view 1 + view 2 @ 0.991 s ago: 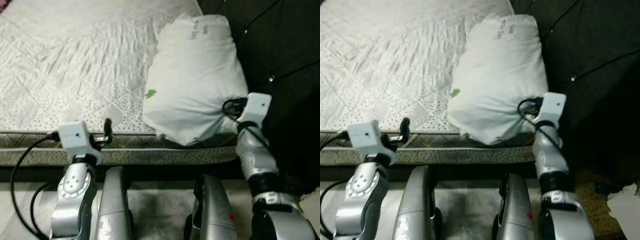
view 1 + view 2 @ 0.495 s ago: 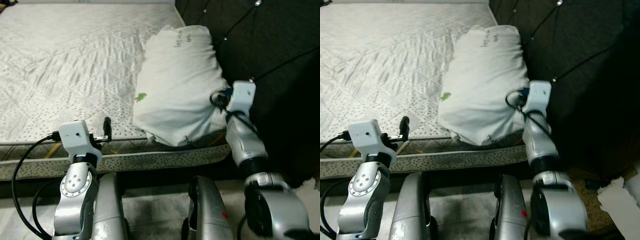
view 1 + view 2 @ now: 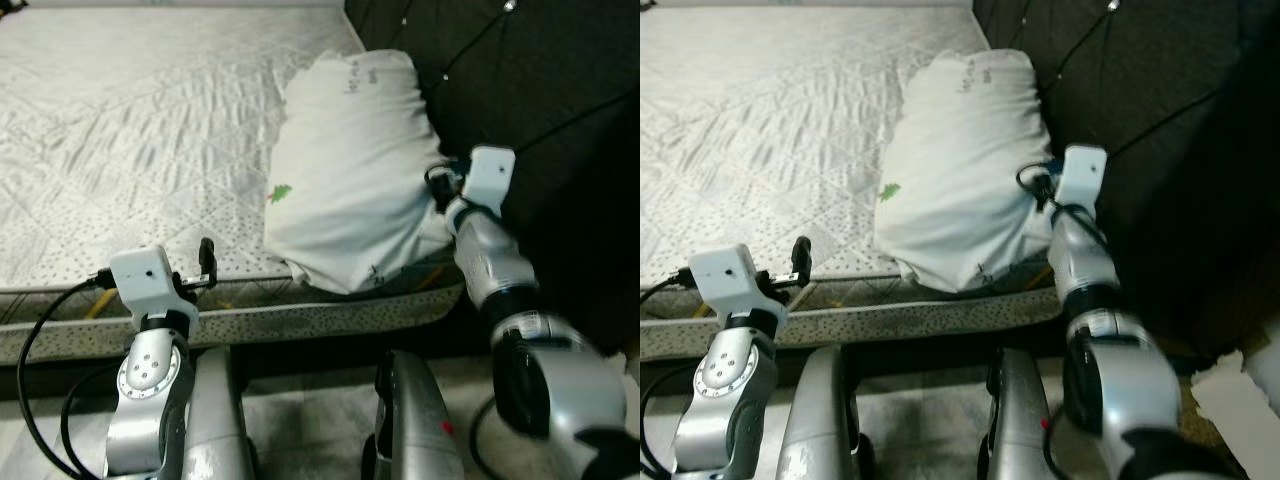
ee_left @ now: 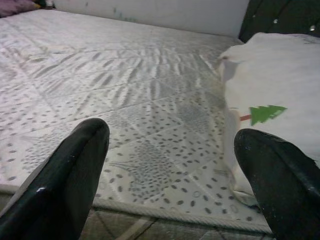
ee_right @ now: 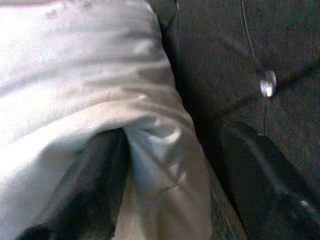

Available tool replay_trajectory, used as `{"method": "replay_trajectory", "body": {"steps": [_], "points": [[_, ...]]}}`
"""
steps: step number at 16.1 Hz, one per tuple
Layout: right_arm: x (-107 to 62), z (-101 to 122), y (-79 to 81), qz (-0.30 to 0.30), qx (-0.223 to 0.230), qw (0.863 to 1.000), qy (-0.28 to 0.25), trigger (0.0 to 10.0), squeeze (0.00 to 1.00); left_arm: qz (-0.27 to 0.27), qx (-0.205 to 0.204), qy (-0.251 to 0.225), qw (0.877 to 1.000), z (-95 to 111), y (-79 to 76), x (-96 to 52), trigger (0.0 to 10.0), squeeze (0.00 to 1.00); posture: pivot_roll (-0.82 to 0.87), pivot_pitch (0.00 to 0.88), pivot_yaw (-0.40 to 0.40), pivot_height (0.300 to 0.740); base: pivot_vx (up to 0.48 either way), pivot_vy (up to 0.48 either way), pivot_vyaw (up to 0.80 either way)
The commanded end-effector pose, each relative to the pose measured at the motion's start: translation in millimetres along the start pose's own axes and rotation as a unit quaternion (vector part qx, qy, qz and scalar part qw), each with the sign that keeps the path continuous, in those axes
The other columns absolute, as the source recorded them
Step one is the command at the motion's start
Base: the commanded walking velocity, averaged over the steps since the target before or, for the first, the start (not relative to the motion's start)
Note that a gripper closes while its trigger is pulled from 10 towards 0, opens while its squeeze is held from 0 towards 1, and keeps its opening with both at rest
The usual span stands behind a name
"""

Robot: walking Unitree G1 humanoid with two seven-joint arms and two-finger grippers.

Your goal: Clean up the room

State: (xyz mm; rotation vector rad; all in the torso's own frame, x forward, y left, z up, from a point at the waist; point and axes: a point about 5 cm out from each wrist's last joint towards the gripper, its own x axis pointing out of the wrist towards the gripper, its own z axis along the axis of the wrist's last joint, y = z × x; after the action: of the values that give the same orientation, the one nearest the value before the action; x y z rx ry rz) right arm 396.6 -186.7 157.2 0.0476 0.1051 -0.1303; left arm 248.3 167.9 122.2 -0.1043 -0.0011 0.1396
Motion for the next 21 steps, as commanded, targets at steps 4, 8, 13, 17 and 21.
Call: {"method": "replay_trajectory", "body": {"steps": [4, 8, 13, 17, 21], "points": [[10.6, 50.3, 23.7, 0.03, 0.017, 0.998, -0.061, 10.0, 1.0, 0.011, 0.011, -0.013, 1.0, 5.1, 4.5, 3.7, 10.0, 0.0, 0.17, 0.01, -0.052, 0.516, 0.0, 0.0, 0.0], [9.0, 32.9, 17.4, 0.037, -0.002, 0.999, -0.039, 10.0, 1.0, 0.017, 0.014, -0.015, 1.0, 4.9, 6.1, 5.0, 10.0, 0.0, 0.17, 0.0, -0.054, 0.516, 0.0, 0.0, 0.0], [-11.4, -45.4, -27.4, -0.016, -0.049, 0.996, 0.076, 10.0, 1.0, 0.006, 0.015, -0.01, 1.0, 2.4, 3.1, 7.4, 10.0, 0.0, 0.14, 0.0, -0.038, 0.516, 0.0, 0.0, 0.0], [-17.8, -62.6, -29.5, 0.017, -0.054, 0.991, 0.117, 10.0, 0.0, -0.006, 0.014, -0.002, 1.0, -1.1, -2.6, 7.0, 10.0, 0.0, 0.12, 0.0, -0.026, 0.516, 0.0, 0.0, 0.0], [-11.2, -47.5, -6.5, 0.046, -0.032, 0.994, 0.09, 0.0, 0.0, -0.004, 0.018, -0.001, 1.0, 0.1, 2.1, 5.5, 10.0, 0.0, 0.14, 0.01, -0.022, 0.516, 0.0, 0.0, 0.0]]}}
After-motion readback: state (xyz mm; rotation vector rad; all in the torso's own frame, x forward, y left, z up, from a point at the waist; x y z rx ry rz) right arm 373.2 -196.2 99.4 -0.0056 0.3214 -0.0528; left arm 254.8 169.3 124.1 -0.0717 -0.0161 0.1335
